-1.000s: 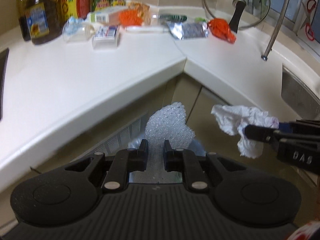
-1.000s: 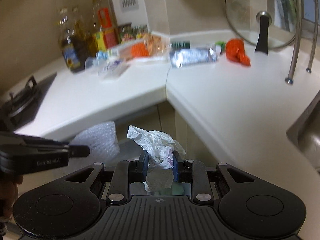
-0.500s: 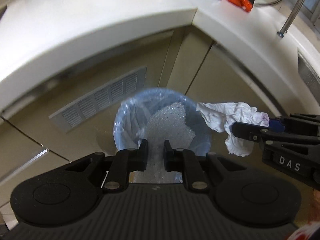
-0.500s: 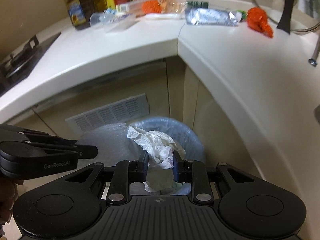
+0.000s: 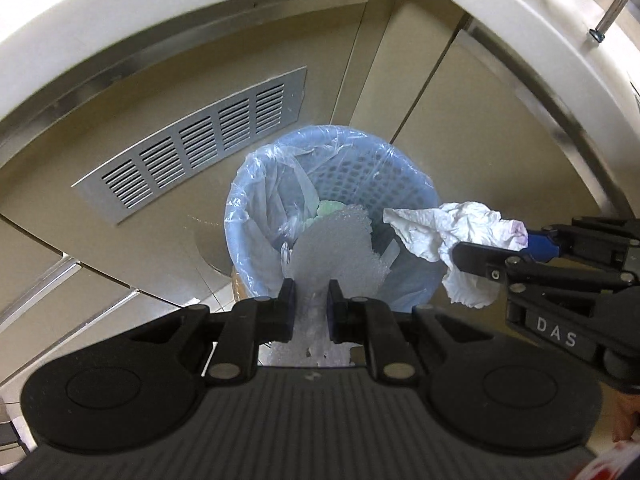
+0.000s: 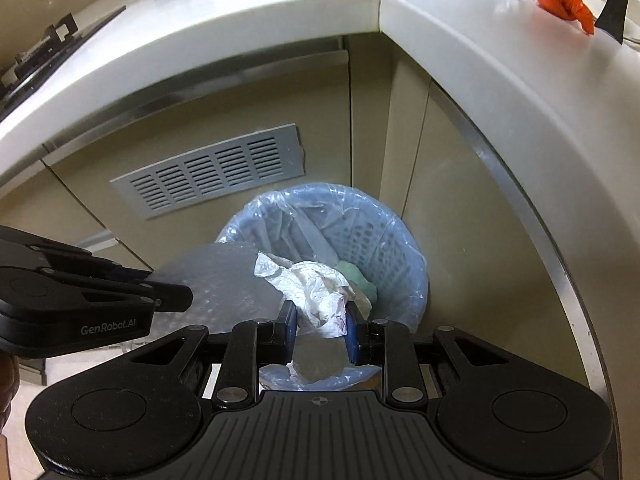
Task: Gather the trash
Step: 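Carry the tissue and bubble wrap down over the wastebasket with both grippers, then open both grippers to drop the tissue and bubble wrap into the wastebasket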
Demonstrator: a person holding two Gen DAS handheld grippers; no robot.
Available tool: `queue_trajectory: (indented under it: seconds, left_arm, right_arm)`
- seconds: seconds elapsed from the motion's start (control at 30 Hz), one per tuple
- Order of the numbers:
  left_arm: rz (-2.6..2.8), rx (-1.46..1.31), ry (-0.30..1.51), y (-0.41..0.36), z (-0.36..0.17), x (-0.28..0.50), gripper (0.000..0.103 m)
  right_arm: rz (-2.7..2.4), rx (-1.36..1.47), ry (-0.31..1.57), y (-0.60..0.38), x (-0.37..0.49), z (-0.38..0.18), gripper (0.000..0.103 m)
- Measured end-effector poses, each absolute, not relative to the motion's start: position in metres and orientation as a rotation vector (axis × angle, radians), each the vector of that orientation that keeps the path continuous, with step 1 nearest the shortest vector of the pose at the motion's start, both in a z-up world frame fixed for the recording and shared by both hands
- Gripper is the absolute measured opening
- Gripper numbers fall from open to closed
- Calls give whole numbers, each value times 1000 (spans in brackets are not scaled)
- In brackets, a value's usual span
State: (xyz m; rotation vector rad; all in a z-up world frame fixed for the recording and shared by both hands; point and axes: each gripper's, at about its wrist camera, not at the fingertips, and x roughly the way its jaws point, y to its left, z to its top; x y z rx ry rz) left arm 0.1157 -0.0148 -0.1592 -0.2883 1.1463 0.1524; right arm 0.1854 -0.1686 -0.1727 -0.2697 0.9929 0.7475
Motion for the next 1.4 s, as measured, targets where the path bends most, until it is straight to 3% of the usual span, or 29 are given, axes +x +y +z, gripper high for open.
queue_trajectory:
  seconds: [0.87,0.93,1.0,1.4]
  left_arm:
    - [149,-288,1157,-7,-187,151,15]
    - [143,-282,1138,-8,-188,153,19]
    - [144,-281,1129,-8,-190,155,37]
    - [189,-303,1112,6,-185,147,38]
  right_arm:
    - [733,-306,1042,-157,211,-198,25]
    - [729,-306,1044,-157,212,-199,25]
    - [726,-305,1048,-157,213,-201,25]
    - [733,-300,1044,-151,217,-202,25]
